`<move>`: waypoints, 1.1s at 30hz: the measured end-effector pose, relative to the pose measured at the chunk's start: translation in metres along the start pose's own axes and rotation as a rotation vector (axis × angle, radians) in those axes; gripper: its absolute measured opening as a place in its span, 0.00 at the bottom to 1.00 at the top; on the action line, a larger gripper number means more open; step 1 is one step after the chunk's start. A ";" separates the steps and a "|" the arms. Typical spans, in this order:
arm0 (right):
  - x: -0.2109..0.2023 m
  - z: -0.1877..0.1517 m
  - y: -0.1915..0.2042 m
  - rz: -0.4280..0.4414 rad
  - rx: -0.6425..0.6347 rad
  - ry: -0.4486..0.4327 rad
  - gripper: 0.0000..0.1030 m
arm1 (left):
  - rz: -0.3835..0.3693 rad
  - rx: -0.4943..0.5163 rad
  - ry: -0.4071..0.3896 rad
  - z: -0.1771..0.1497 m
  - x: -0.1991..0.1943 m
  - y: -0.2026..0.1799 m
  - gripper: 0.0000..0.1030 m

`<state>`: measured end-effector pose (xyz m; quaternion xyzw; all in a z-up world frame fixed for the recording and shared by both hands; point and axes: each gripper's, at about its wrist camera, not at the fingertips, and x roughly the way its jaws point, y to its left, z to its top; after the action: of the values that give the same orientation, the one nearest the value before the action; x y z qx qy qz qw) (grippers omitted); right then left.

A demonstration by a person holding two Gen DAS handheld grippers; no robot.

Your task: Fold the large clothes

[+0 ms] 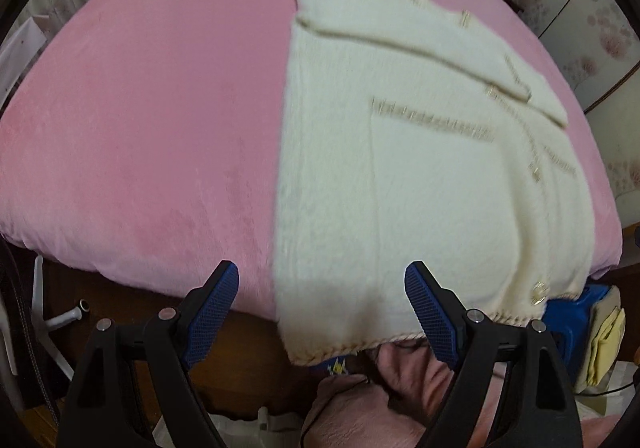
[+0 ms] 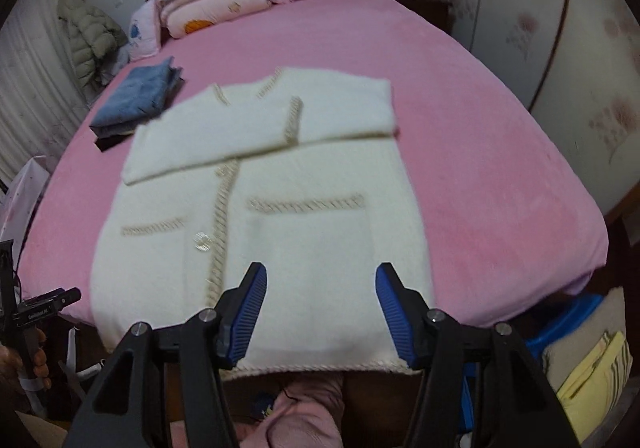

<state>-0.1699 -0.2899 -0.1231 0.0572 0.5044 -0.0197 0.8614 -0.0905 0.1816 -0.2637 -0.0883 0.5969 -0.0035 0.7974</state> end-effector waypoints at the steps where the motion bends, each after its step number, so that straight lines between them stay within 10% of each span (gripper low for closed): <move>1: 0.007 -0.006 -0.006 -0.007 0.002 0.016 0.55 | 0.005 0.001 0.014 -0.005 0.009 0.001 0.82; 22: 0.130 -0.060 -0.085 0.029 0.086 0.283 0.54 | -0.041 0.024 0.065 -0.029 0.070 0.026 0.82; 26: 0.138 -0.057 -0.084 0.094 0.096 0.309 0.24 | -0.024 0.027 0.082 -0.028 0.072 0.029 0.81; 31: 0.125 -0.044 -0.073 0.081 0.054 0.338 0.10 | -0.020 0.053 0.100 -0.022 0.057 0.017 0.13; 33: 0.110 -0.038 -0.064 0.064 0.018 0.322 0.10 | -0.044 0.033 0.119 -0.018 0.045 0.021 0.06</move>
<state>-0.1544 -0.3467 -0.2422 0.0834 0.6338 0.0127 0.7689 -0.0968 0.1949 -0.3149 -0.0880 0.6408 -0.0360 0.7618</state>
